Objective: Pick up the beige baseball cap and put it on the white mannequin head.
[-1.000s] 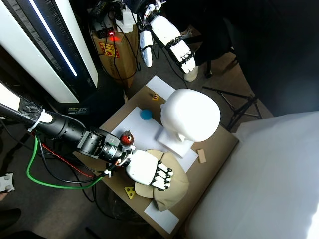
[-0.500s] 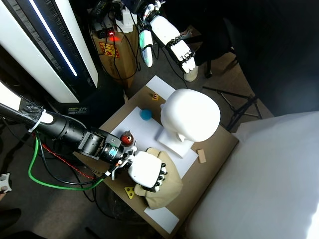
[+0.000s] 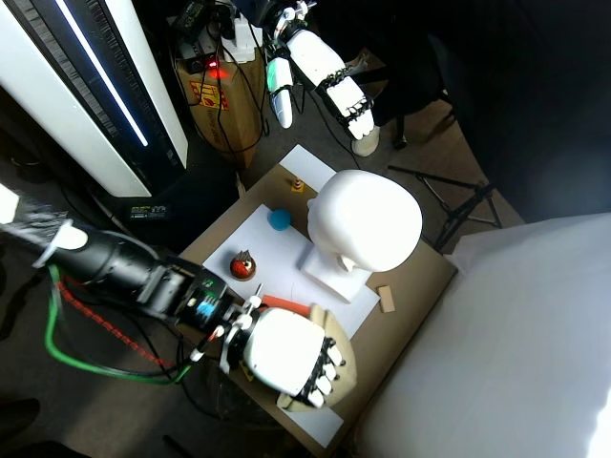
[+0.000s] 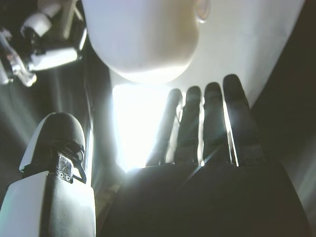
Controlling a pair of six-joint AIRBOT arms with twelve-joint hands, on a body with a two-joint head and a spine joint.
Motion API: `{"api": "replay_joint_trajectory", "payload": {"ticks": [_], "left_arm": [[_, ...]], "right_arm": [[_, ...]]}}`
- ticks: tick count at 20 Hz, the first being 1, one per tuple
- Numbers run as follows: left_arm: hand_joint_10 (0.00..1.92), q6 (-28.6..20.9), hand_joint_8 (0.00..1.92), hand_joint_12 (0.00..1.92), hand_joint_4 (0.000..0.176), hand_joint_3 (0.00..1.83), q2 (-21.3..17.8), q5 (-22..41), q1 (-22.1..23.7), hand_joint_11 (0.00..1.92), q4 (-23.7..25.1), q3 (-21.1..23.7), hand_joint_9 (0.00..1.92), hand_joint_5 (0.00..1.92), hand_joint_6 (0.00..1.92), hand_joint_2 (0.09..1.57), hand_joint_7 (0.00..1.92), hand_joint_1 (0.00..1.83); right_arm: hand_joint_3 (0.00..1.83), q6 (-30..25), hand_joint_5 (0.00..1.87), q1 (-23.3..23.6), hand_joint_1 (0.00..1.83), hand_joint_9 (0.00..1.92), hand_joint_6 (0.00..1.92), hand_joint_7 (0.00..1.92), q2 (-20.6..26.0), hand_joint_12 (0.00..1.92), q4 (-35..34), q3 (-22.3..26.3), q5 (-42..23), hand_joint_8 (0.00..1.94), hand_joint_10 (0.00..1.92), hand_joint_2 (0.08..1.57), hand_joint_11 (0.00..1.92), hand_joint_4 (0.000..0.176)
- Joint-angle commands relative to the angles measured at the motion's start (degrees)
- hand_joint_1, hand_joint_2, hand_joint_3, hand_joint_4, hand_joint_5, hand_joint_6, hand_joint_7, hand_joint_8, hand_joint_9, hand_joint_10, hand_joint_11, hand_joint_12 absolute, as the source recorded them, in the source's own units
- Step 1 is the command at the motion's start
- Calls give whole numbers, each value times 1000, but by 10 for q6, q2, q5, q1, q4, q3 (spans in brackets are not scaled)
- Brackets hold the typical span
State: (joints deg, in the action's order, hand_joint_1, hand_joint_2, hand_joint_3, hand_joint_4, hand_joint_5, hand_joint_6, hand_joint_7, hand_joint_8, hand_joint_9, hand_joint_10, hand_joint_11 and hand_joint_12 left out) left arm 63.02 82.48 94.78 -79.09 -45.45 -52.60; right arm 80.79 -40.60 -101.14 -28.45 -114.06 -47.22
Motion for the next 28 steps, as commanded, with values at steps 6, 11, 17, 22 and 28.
{"api": "replay_joint_trajectory", "payload": {"ticks": [6, 11, 17, 22, 28], "left_arm": [[0, -8, 0, 346, 0, 1, 1, 62, 1, 0, 27, -2, 37, 60, 0, 1116, 44, 34], [0, -13, 0, 344, 0, 2, 1, 62, 1, 0, 28, -3, 37, 60, 0, 1119, 44, 34], [0, -12, 0, 324, 0, 3, 1, 62, 1, 0, 33, -5, 38, 57, 1, 1128, 45, 27], [0, -13, 0, 320, 0, 1, -1, 62, -5, 0, 37, -3, 38, 57, 1, 1126, 46, 27], [0, -12, 1, 315, 0, 0, -1, 62, -4, 0, 37, -2, 38, 55, 0, 1122, 48, 31]], "right_arm": [[0, 50, 853, 63, 1374, 909, 965, 963, 56, 1398, 9, 73, -94, 1003, 1363, 1136, 923, 0], [1, 87, 819, 105, 1373, 919, 1012, 957, 68, 1401, 12, 99, -110, 998, 1358, 1141, 929, 0], [0, 111, 807, 140, 1373, 918, 1021, 953, 68, 1397, 26, 133, -151, 1006, 1361, 1144, 909, 0], [0, 133, 810, 166, 1373, 919, 1020, 953, 64, 1397, 74, 183, -185, 1005, 1360, 1143, 904, 0], [0, 156, 812, 186, 1373, 920, 1019, 954, 53, 1398, 85, 235, -197, 1004, 1356, 1142, 905, 0]]}}
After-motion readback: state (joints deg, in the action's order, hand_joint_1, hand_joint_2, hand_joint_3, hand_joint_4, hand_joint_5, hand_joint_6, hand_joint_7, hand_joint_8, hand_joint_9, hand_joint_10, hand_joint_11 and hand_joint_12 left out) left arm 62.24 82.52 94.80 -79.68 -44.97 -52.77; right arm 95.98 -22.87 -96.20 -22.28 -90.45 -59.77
